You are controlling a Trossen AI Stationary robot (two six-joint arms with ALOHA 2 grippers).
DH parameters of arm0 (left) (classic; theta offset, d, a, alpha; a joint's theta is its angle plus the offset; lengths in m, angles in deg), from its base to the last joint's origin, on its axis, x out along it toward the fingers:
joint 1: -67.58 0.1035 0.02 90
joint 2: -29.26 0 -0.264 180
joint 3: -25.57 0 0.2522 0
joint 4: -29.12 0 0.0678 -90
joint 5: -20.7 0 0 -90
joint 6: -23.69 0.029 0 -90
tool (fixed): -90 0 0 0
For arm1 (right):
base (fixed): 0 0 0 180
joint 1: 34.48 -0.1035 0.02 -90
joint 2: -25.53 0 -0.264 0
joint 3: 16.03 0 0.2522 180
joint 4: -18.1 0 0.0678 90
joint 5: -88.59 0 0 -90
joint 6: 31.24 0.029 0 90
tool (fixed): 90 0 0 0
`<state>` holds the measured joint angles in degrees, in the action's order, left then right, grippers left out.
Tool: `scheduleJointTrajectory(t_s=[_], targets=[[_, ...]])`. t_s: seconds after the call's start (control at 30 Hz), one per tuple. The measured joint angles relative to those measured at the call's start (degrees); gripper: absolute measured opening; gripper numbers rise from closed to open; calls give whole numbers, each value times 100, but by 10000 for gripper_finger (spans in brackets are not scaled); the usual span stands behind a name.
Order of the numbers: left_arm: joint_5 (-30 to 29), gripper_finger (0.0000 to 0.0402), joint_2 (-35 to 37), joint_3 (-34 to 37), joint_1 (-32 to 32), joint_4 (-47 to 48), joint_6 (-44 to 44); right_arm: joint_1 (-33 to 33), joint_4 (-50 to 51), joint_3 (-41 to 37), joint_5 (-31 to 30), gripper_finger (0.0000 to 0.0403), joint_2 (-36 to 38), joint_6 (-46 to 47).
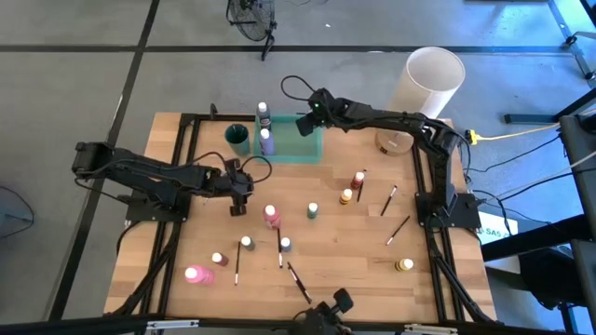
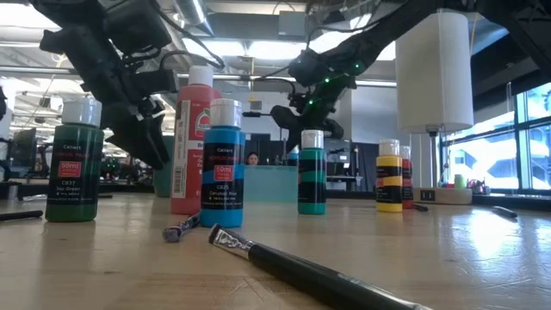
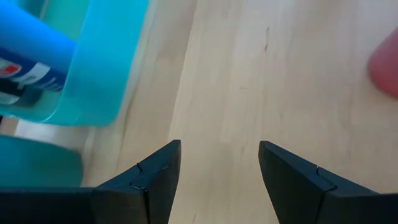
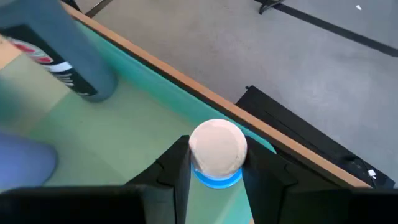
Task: Pick & Place Paint Supplies
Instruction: Put the small blue paint bottle into the green bin
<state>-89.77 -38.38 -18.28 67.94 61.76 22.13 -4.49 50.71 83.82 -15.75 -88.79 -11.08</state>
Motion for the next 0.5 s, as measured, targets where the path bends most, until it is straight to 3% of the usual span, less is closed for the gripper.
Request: scheduleJointTrajectory(t_s=[0.5], targets=[[990,212,0,0,-7,-1154,35,75,63,7,-4,115,-283,193]])
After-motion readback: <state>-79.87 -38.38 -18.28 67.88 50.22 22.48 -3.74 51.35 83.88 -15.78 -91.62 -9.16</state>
